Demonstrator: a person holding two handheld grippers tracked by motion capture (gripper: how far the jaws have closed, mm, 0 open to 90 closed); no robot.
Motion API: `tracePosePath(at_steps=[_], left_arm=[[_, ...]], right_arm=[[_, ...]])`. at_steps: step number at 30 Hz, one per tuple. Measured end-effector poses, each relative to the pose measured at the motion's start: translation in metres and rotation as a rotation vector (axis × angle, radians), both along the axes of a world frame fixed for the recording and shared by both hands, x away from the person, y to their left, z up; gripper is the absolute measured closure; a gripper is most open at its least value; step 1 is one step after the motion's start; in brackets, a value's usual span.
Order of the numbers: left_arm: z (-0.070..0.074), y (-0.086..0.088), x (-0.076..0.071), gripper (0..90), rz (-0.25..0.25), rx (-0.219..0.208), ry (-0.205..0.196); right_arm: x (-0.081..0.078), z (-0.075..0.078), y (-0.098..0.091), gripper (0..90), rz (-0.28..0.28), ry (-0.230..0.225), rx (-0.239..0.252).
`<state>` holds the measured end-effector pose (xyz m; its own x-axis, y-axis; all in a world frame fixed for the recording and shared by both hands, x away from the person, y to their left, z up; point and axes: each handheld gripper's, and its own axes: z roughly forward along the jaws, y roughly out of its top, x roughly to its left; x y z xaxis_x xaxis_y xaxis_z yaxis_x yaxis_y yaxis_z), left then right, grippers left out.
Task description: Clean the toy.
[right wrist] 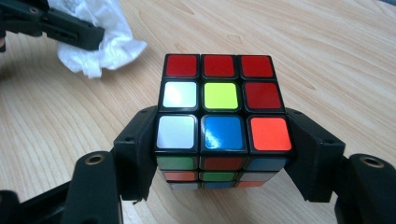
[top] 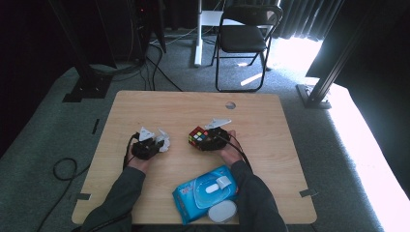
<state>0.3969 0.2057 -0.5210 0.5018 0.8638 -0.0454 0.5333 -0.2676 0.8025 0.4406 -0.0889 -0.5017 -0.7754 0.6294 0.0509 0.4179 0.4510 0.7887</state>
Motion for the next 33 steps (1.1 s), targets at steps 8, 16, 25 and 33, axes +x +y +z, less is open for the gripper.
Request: tracePosePath(at_steps=[8,16,25,33], left_arm=[[0.0,0.009,0.001,80.7,0.036,0.014,-0.004],[-0.005,0.016,0.001,80.2,0.071,0.008,0.005],[-0.007,0.023,0.0,79.8,0.089,0.003,0.011],[-0.009,0.026,0.0,78.8,0.101,0.001,0.019]], right_arm=[[0.0,-0.003,0.002,34.2,-0.003,0.003,-0.019],[0.001,-0.005,0.002,34.1,-0.003,0.005,-0.025],[0.001,-0.009,0.001,34.1,-0.005,0.01,-0.034],[0.001,-0.011,0.001,34.2,-0.003,0.012,-0.044]])
